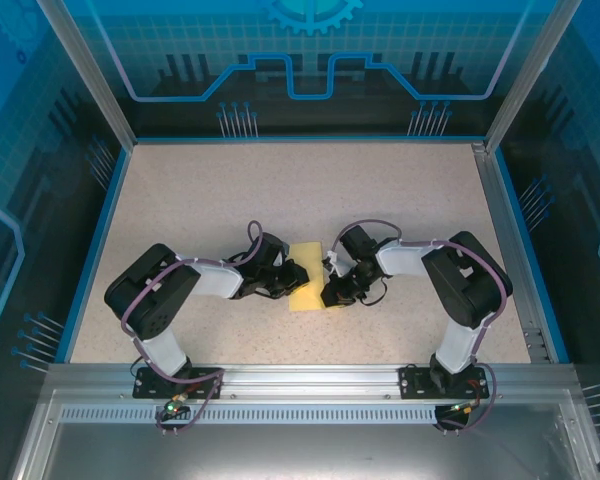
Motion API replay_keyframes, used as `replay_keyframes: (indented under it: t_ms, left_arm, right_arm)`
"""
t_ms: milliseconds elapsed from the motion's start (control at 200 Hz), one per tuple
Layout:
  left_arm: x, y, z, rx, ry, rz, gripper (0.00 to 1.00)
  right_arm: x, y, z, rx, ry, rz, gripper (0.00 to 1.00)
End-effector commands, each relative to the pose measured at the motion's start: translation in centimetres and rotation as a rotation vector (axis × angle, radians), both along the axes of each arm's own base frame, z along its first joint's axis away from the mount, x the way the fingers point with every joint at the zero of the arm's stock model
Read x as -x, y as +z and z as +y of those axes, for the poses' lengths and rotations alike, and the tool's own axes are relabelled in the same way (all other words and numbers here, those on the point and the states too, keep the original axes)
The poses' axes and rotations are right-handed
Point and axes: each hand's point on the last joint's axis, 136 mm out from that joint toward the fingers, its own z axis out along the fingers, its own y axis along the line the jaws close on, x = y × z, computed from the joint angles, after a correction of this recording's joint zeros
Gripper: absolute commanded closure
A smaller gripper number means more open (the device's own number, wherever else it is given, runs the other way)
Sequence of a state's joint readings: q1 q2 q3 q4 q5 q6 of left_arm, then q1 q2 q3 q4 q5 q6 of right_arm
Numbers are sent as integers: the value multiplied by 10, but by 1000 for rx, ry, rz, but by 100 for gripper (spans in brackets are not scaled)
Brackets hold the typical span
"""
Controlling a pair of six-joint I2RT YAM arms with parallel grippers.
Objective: Fold a paper plane with a square sheet of paper (pick it up from the middle)
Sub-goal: Fold the triangle a second time at the center of the table.
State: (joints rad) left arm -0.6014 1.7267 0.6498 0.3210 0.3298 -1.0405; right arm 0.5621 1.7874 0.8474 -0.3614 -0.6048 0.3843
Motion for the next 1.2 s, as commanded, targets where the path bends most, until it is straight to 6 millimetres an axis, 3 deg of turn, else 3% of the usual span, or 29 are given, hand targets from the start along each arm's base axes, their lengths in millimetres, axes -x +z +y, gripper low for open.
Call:
replay_keyframes:
  t_ms: [0,305,475,730,965,1195]
  left_arm:
    - [22,-34,26,-139,12,101,81]
    - [22,-32,25,-134,12,95,81]
    - [20,-30,24,-129,10,88,81]
    - [18,-26,22,-122,11,80,81]
    - [17,-25,21,-119,9,77,81]
    - [16,-22,20,-114,5,69,80]
  right_arm:
    - [18,-24,-39,226,-14,46,88]
    - [21,-22,-44,340,28,10,88]
    - [15,6,-17,163,21,-15,88]
    - [-6,52,4,-59,-56,-71,88]
    - [-8,40,23,-64,-16,-40,87]
    - [-7,12,16,19,-22,-9,86]
